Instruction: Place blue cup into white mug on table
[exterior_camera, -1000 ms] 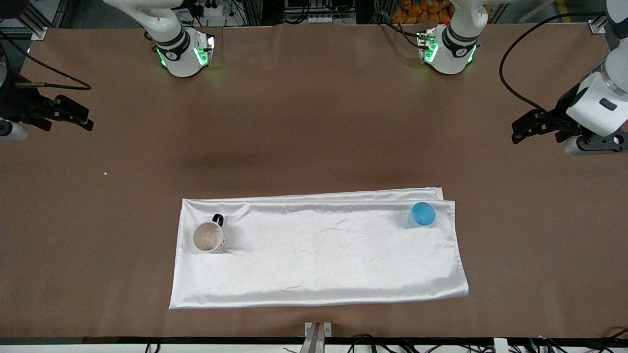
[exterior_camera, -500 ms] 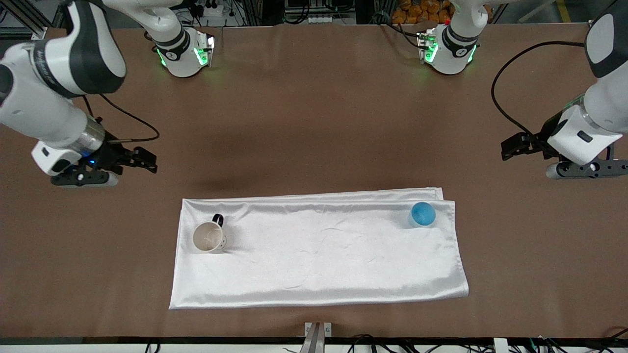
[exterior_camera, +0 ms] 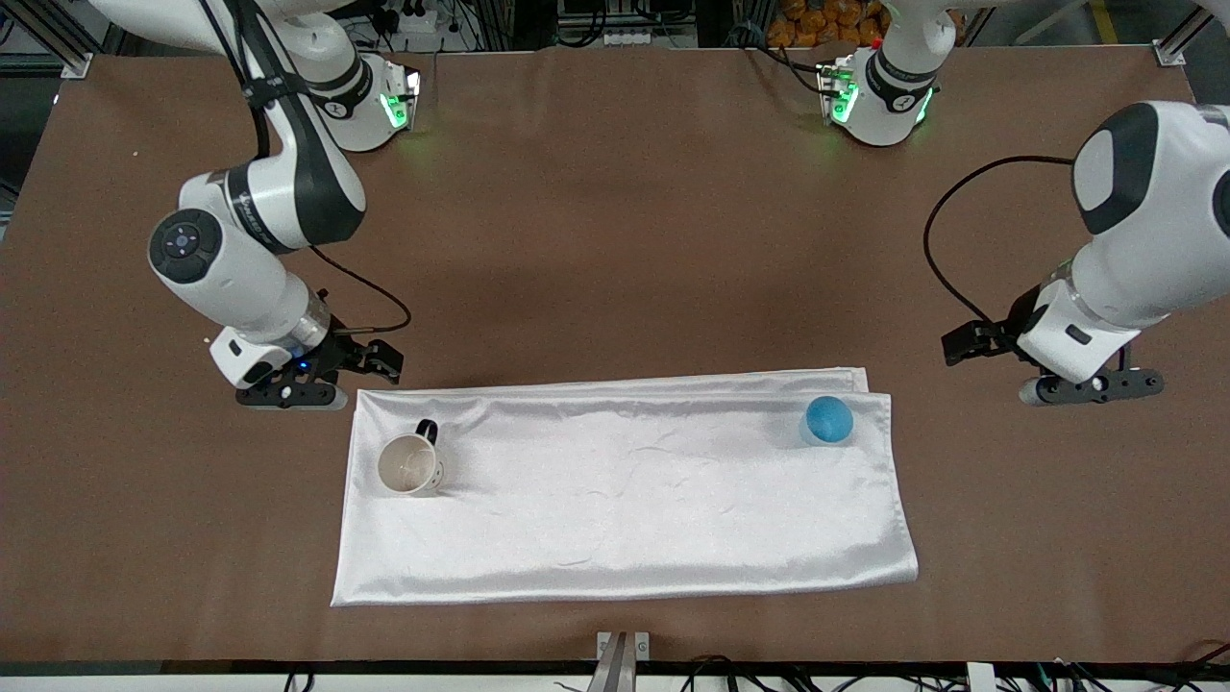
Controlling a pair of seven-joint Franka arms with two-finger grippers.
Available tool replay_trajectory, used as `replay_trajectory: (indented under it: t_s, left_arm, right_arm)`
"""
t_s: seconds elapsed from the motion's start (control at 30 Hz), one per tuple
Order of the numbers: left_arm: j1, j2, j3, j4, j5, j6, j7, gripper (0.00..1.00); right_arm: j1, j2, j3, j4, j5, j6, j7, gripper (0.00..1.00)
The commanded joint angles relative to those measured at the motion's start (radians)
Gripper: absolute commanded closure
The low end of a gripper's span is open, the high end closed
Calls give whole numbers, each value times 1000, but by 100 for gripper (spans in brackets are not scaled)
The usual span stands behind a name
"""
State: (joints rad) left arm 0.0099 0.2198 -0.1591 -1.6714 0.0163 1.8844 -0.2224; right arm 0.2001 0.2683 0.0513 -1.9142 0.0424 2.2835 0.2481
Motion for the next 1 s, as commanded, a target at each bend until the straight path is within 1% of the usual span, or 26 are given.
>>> replay_trajectory:
  t_s: [0.0, 0.17, 0.43, 0.63, 0.8, 0.97]
  left_arm:
    - [-37, 39, -3, -7, 24, 50, -69, 0]
    - [-36, 93, -5, -11, 25, 104, -69, 0]
    - [-41, 139, -3, -128, 25, 334, -72, 0]
    - [-44, 177, -3, -175, 25, 438, -74, 0]
    - [-70, 219, 0, -169, 28, 449, -72, 0]
    - [-71, 245, -2, -162, 28, 450, -72, 0]
  right_arm:
    - [-1, 78, -5, 26, -71, 68, 19, 0]
    - [19, 150, -5, 64, -82, 99, 19, 0]
    - [39, 230, -5, 116, -79, 165, 20, 0]
    - [44, 282, -5, 135, -79, 221, 20, 0]
    - [44, 321, -5, 141, -81, 275, 20, 0]
    - [44, 354, -8, 167, -81, 286, 20, 0]
